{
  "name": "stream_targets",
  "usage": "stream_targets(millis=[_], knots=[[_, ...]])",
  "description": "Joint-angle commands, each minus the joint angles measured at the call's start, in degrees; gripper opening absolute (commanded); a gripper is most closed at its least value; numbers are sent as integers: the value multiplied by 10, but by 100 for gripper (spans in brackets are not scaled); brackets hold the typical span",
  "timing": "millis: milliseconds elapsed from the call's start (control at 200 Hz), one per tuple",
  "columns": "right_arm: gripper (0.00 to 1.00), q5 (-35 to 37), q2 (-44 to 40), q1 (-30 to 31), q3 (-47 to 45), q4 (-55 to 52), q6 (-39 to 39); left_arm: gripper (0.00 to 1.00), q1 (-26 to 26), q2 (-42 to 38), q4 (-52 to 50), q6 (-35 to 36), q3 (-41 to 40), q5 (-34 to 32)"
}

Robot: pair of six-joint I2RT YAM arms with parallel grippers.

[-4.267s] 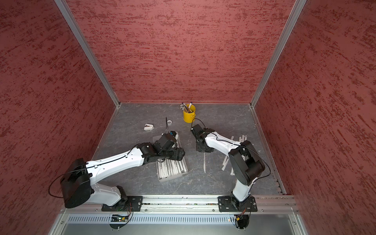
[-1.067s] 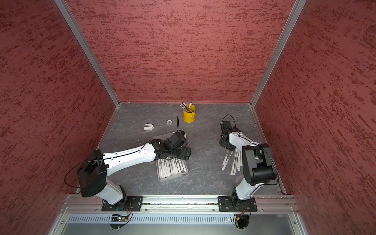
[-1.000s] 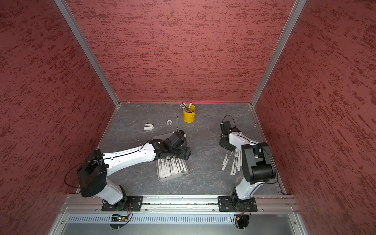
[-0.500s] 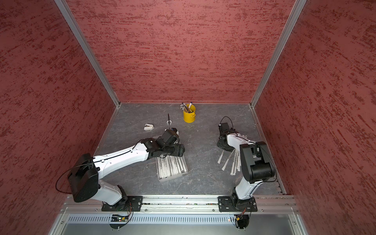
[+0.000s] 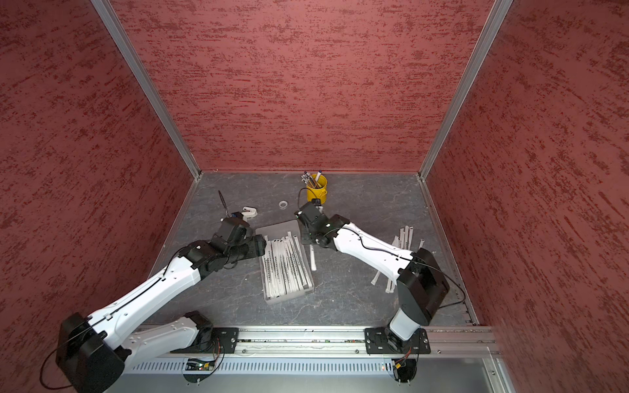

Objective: Put the straws into the storage box
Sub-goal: Place the straw in the storage box.

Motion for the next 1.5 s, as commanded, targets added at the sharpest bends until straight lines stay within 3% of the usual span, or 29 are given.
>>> stream_targets(millis=[0,180,506,792,1027,1177,1293,1393,1498], knots=[[2,-13,58,52,32,1,31,87,15,-11,-26,-9,-15,3],[1,-35,133,86,57,38,61,87,18,-17,-15,-16,-29,21],[1,-58,205,94,62,43,90,87,18,-13,5,-19,-40,35],[8,-72,214,94,67,40,89,87,18,-13,11,-17,-39,38],[19,-62,141,79,56,9,78,87,16,-16,8,-12,-21,39],[27,-43,42,19,2,-18,74,86,-12,3,29,-6,1,47],[31,-31,-32,-84,-75,-46,65,87,-91,60,61,10,47,36],[41,4,-89,-182,-142,-71,53,87,-158,129,95,17,88,31],[49,36,-122,-268,-184,-78,44,88,-199,198,117,17,122,37]])
